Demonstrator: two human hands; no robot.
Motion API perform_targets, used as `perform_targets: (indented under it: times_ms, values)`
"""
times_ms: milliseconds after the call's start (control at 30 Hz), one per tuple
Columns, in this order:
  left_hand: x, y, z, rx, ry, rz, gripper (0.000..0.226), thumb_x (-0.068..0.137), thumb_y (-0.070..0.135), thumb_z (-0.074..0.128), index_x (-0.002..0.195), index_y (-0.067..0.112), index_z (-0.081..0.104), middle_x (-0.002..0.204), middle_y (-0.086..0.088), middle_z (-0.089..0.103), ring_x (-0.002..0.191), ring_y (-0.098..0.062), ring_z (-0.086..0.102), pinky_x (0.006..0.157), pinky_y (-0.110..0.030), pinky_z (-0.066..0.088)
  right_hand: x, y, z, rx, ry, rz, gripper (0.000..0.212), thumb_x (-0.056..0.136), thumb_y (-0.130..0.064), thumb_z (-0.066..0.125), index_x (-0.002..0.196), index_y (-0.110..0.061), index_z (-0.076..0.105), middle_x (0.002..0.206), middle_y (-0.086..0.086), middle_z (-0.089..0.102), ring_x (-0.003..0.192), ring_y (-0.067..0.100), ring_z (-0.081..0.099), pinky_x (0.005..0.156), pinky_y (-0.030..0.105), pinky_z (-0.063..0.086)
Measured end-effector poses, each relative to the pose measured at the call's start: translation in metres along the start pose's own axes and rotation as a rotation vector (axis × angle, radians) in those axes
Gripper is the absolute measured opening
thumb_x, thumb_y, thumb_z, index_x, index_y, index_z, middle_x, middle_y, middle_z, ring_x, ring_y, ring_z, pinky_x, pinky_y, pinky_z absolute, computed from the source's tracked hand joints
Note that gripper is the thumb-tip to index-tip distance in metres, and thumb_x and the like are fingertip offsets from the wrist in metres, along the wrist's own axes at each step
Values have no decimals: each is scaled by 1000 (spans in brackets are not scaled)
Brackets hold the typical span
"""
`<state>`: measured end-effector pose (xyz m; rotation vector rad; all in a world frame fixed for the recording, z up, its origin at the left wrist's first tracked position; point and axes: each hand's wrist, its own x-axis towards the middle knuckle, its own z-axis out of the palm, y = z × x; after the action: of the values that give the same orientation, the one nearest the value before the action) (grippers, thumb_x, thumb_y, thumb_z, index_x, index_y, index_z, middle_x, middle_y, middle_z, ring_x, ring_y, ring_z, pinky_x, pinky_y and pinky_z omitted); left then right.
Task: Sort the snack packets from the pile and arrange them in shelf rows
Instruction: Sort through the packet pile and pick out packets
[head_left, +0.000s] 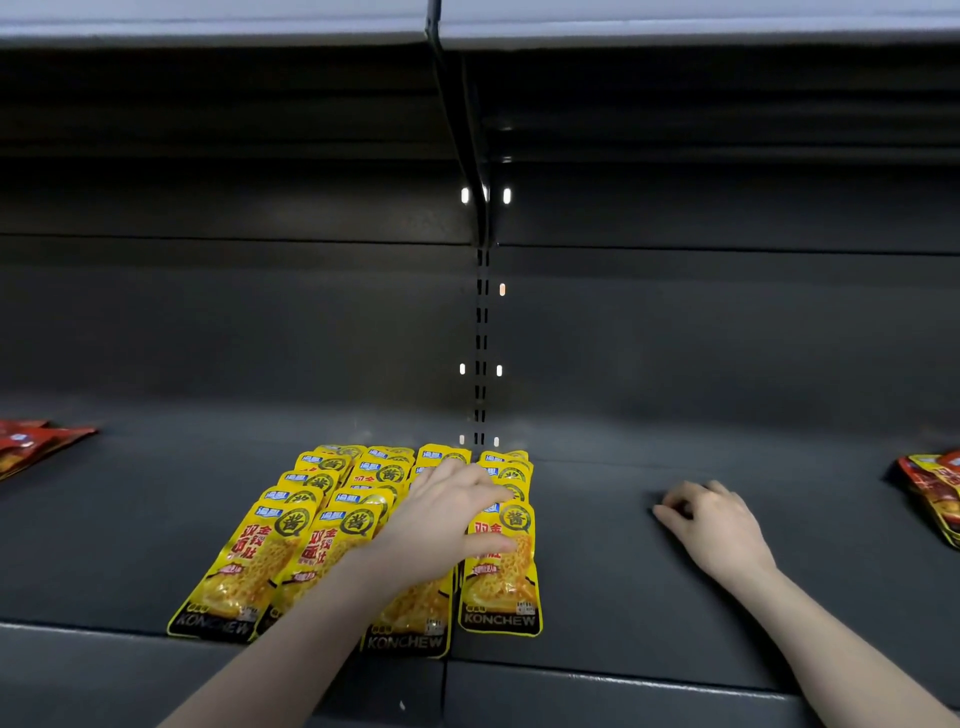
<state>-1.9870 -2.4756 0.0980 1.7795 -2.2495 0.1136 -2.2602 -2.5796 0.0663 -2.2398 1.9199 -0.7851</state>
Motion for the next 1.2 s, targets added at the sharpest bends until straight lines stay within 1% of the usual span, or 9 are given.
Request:
perform_targets:
  times_ms: [167,300,433,600,733,867,1000,1200]
  values:
    - [-3,1,1,9,-17,-1,54,91,57,45,139,34,42,135,14,41,129,-8,28,105,-27,19,-1,0,0,-8,14,-14,21,90,-36,58,100,-19,66,92,3,48,103,27,50,86,29,37]
    - [-6,1,2,13,-23,13,52,93,56,41,140,32,42,140,13,41,132,-9,28,108,-29,18,-4,-1,1,-37,22,-25,22,91,-36,57,102,-19,65,92,1,46,102,25,48,88,29,37]
    - [-6,2,1,6,-11,25,53,94,56,39,139,29,43,140,11,41,131,-10,29,107,-29,21,-8,-2,-4,-61,0,-31,24,92,-37,56,106,-19,63,93,0,46,104,24,47,88,29,38]
    - [0,4,-2,-18,40,33,51,95,54,39,138,28,44,137,9,43,129,-13,32,105,-29,27,-15,2,-16,-110,6,-6,27,91,-37,56,109,-18,63,101,4,55,106,25,51,87,29,40]
    - [5,15,-4,-28,83,6,49,95,52,42,136,26,45,136,6,45,128,-16,34,104,-30,31,-27,11,-29,-171,4,11,26,92,-37,55,108,-17,61,104,6,57,106,26,52,86,29,41]
    - [9,43,-4,-52,109,-52,48,95,49,44,136,25,46,135,3,46,129,-18,36,103,-30,32,-35,30,-51,-232,22,5,25,93,-36,52,105,-16,59,105,5,56,107,26,52,84,29,41]
    - [19,79,-2,-26,119,-88,47,94,50,45,134,25,47,131,1,49,126,-19,41,101,-29,33,-39,59,-79,-269,90,3,28,93,-38,52,107,-14,59,107,7,57,107,27,53,85,30,42]
    - [50,166,9,-66,157,-139,47,93,49,48,133,25,48,132,0,51,125,-21,44,101,-29,35,-47,132,-133,-312,197,-49,28,92,-36,52,109,-14,60,108,9,60,106,28,55,84,32,42]
